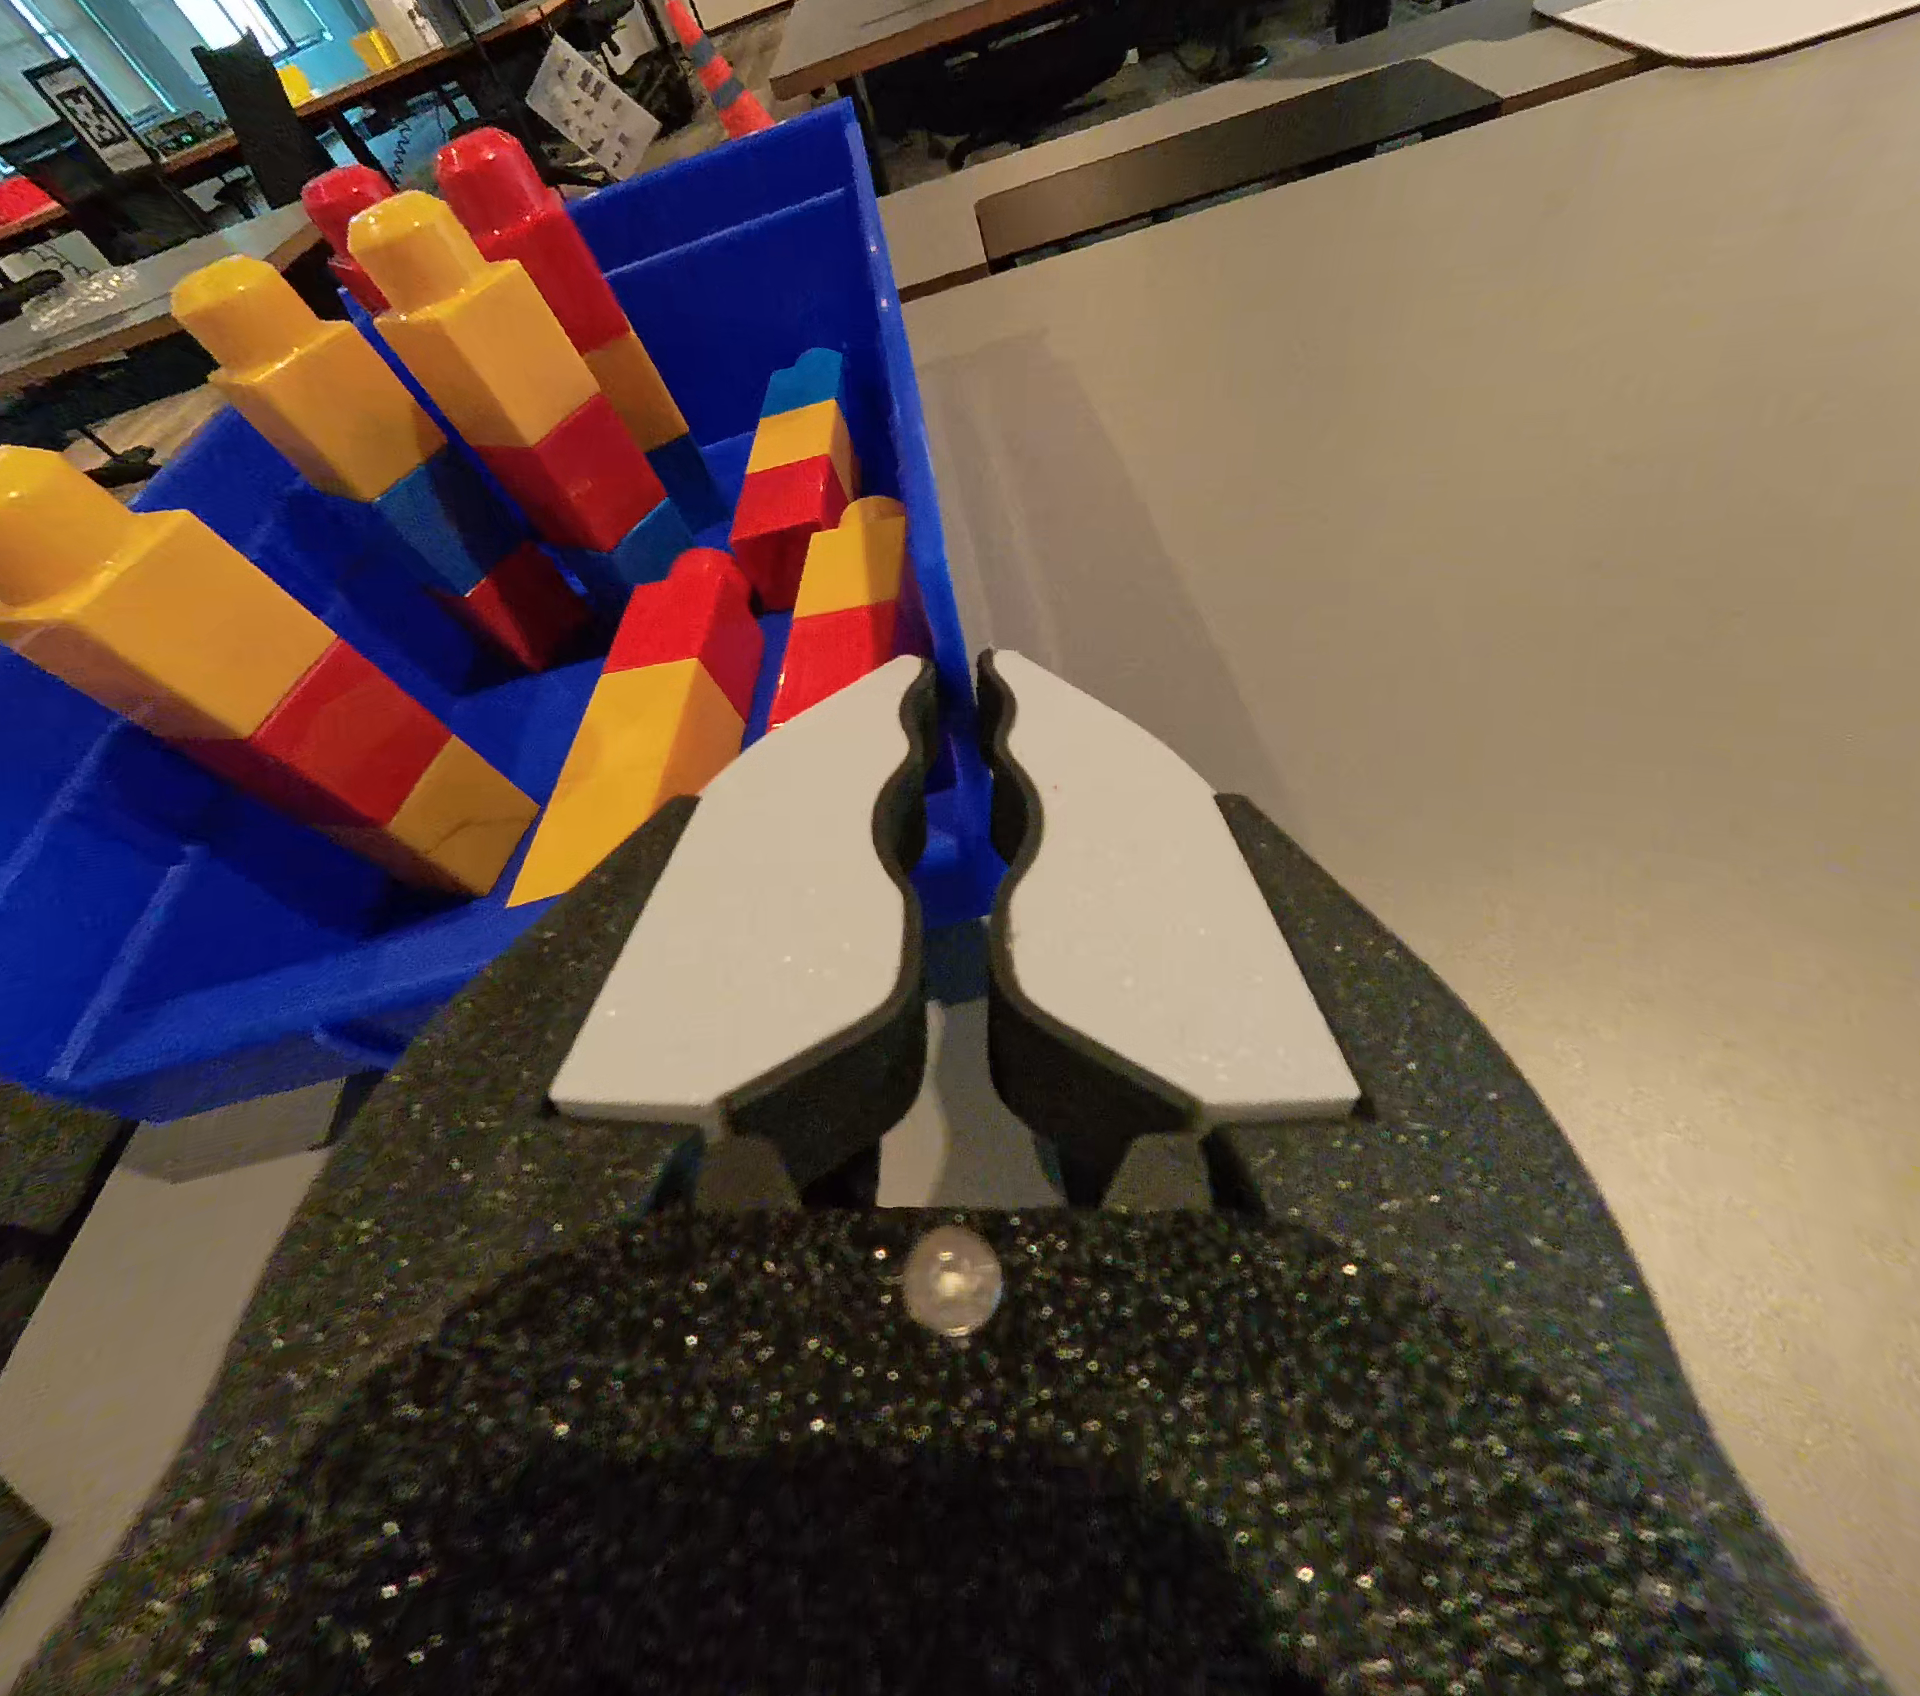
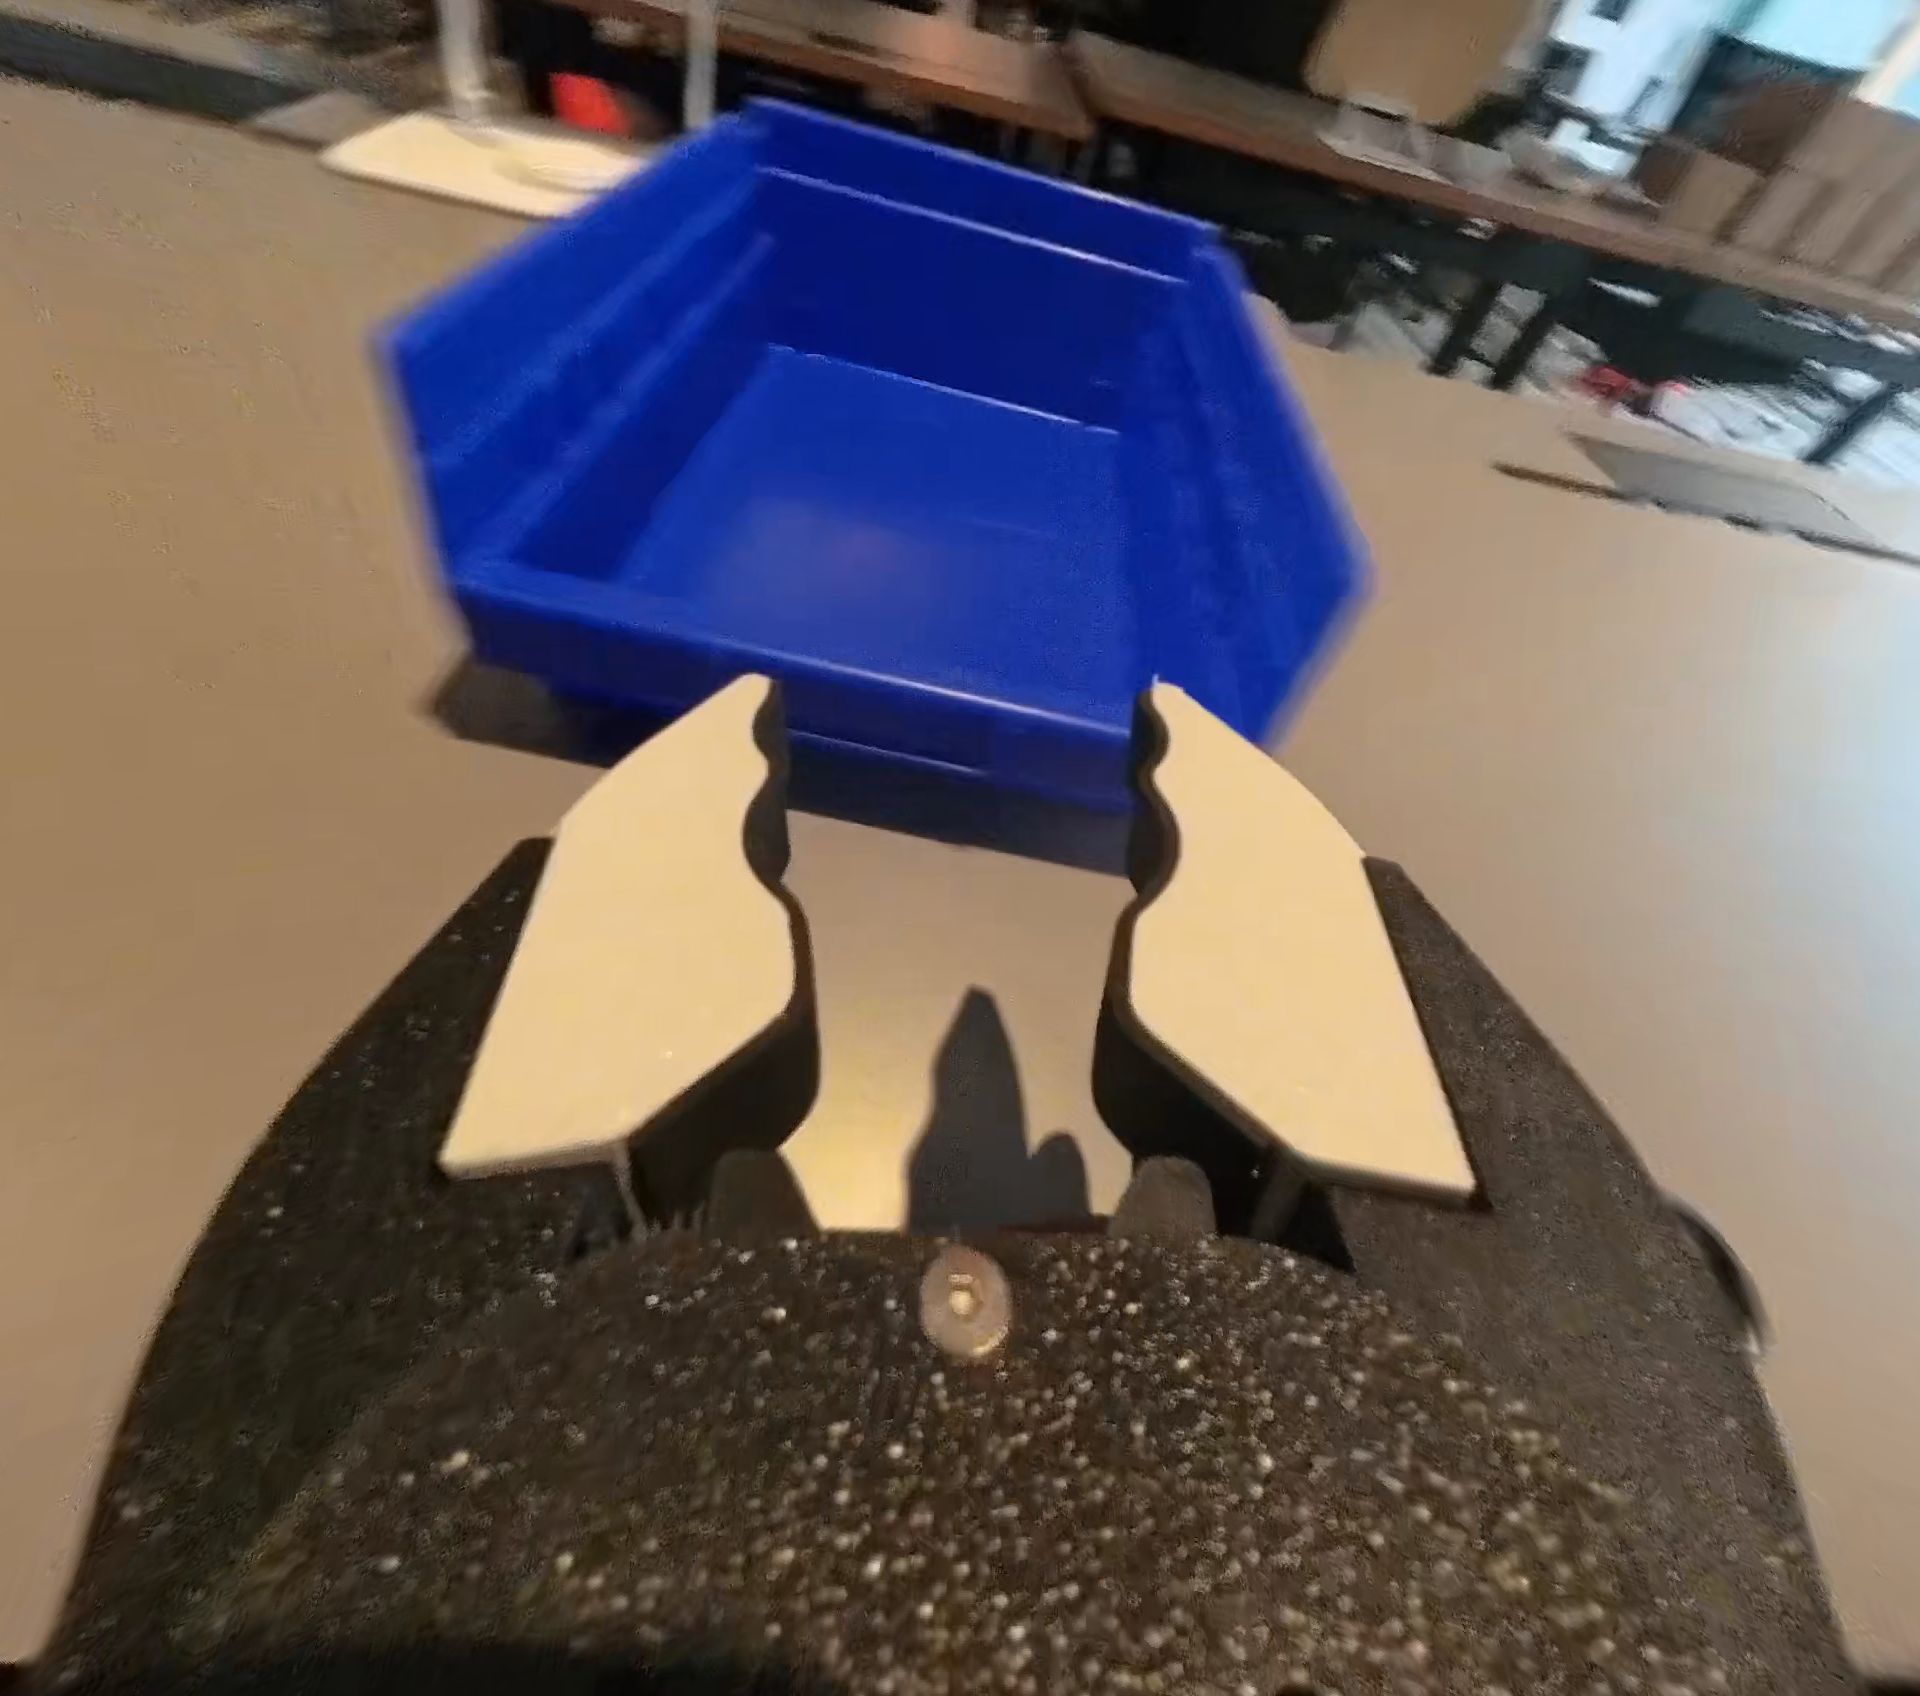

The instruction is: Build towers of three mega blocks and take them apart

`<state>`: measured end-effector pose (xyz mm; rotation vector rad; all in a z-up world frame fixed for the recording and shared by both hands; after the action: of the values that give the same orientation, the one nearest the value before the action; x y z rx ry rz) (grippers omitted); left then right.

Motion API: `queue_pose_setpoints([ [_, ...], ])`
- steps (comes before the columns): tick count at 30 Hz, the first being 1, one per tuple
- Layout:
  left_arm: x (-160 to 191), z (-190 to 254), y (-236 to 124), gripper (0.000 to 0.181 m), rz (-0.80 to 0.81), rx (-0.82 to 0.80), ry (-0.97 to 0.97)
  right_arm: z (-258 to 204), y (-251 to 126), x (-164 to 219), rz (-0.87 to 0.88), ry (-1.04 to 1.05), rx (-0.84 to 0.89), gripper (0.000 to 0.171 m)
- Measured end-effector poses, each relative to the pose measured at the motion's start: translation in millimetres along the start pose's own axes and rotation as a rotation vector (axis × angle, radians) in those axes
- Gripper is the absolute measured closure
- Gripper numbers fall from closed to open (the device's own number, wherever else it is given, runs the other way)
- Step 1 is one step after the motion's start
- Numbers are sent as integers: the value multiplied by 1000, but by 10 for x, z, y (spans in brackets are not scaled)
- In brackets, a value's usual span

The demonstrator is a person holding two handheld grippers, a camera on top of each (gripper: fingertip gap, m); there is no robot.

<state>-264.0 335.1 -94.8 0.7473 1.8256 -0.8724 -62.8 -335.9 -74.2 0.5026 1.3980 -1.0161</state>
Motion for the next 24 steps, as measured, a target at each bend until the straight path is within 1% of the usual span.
queue_pose_setpoints([
  [2, -3, 15, 0, 174, 0, -10, 6, -299, 180, -71, -33, -72, -110, 105],
  [4, -4, 24, -1, 174, 0, -18, 13, -536, 399, -147, -55, -133, -170, 105],
  [8, -3, 23, 0, 174, 0, -16, 12, -676, 866, -243, -127, -215, -135, 104],
  [10, -3, 20, 2, 174, -1, -7, 6, -695, 1025, -244, -166, -212, -171, 115],
  [12, -5, 19, 8, 174, 1, 14, -3, -694, 1111, -247, -185, -237, -191, 145],
  [13, -6, 17, 9, 174, 1, 25, -9, -667, 1148, -248, -198, -277, -161, 158],
  [15, -5, 9, 7, 174, 1, 46, -23, -557, 1226, -254, -225, -317, -96, 162],
  [20, -2, 17, -13, 173, 5, 66, -22, -286, 1398, -295, -283, -269, -97, 163],
  [24, -1, 31, -42, 173, 6, 122, -42, -225, 1471, -324, -314, -275, -108, 163],
])
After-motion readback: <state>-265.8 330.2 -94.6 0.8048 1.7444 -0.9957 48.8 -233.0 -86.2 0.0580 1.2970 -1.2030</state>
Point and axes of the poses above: each gripper's, where its closed fingertips meet, y out along the fingers, x out of its underside, z = x × y across the jaws, the point moved 8 cm from there along -y, back along the fingers, and after that the axes turned 9 degrees about -x, right-handed, at the moved point
